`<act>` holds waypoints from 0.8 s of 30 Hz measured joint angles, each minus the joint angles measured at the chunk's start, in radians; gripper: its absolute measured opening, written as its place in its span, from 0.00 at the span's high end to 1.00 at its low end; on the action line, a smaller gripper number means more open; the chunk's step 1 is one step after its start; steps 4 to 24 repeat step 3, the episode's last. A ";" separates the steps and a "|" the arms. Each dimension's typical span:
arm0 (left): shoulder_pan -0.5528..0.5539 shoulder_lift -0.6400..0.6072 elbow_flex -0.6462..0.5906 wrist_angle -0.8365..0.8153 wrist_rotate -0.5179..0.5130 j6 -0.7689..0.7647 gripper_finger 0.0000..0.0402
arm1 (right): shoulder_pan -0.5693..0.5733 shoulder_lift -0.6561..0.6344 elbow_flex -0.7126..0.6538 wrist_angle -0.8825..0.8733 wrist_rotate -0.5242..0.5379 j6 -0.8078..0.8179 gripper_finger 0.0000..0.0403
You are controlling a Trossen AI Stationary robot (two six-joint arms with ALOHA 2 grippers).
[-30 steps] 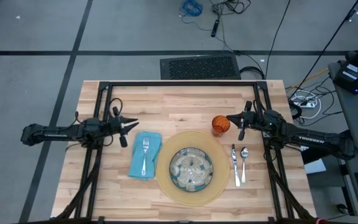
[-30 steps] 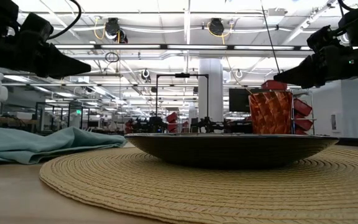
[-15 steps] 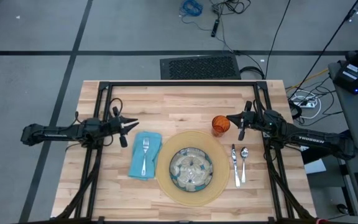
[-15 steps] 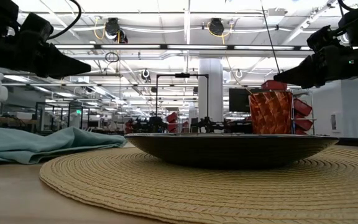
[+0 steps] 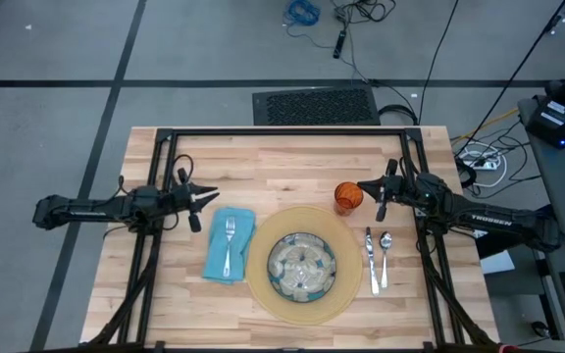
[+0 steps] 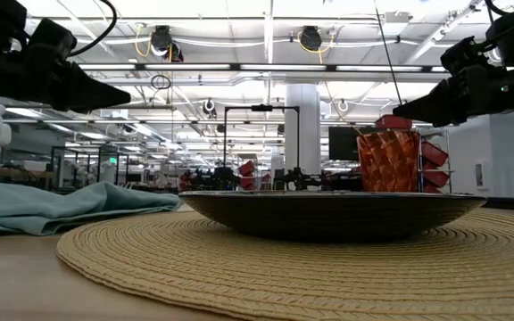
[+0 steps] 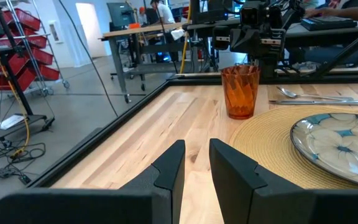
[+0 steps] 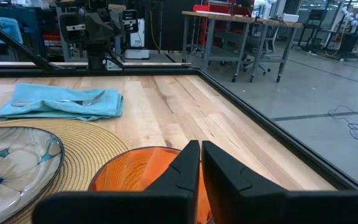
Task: Set table place
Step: Return to Home Position
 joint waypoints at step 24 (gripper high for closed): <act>0.000 0.000 0.000 0.000 0.000 0.000 0.85 | 0.000 0.000 0.000 0.000 0.000 0.000 0.98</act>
